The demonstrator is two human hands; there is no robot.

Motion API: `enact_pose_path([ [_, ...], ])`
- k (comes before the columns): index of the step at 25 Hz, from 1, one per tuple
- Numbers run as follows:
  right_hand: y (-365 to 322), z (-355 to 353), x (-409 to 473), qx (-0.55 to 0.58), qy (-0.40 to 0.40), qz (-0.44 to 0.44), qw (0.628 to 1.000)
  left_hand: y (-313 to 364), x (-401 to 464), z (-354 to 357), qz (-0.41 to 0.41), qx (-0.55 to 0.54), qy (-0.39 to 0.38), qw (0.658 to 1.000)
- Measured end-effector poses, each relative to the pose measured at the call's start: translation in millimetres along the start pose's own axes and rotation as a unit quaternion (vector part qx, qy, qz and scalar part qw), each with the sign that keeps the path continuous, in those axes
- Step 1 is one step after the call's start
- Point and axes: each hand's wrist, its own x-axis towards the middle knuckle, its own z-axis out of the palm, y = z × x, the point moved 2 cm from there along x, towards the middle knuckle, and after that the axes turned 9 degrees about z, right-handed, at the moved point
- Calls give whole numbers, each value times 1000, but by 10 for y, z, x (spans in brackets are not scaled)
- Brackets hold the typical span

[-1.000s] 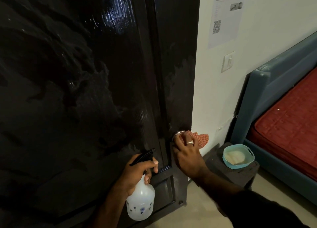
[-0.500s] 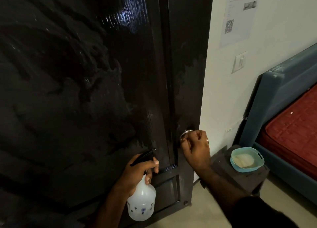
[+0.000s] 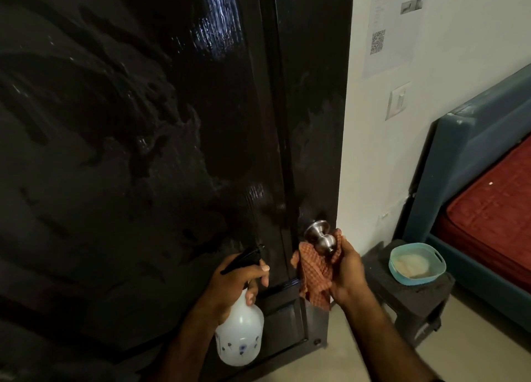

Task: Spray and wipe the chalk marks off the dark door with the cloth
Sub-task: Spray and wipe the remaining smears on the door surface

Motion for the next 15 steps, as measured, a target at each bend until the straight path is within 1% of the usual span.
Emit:
enact_pose_path([
  [1, -19, -26, -53, -107, 36, -81, 990, -6, 13, -2, 0, 2, -2, 1000],
  [2, 1, -81, -87, -242, 80, -187, 949, -20, 26, 3, -1, 4, -5, 1000],
  [3, 41, -135, -122, -383, 105, -293, 870, -44, 40, 8, -4, 5, -6, 1000],
  [4, 69, -192, -133, -502, 111, -381, 768, -69, 56, 22, -10, 6, -8, 1000],
  [5, 65, -265, -105, -579, 101, -431, 685, -77, 70, 41, -14, 10, -13, 1000],
  [6, -10, -320, -99, -621, 84, -445, 640, -77, 80, 66, -15, 14, -21, 1000],
  [8, -256, -412, -133, -660, 28, -455, 598, -59, 101, 131, -12, 15, -40, 999],
  [9, -376, -433, -161, -686, 1, -454, 568, -51, 115, 157, -12, 16, -46, 999],
  [10, -488, -419, -194, -722, -23, -446, 529, -44, 133, 178, -13, 20, -47, 999],
  [13, -737, -279, -301, -849, -53, -357, 385, -19, 148, 229, -17, 38, -46, 998],
  [14, -821, -213, -336, -877, -64, -337, 337, -3, 135, 244, -16, 43, -48, 998],
  [15, -903, -155, -356, -895, -64, -328, 297, 12, 118, 253, -16, 48, -49, 998],
])
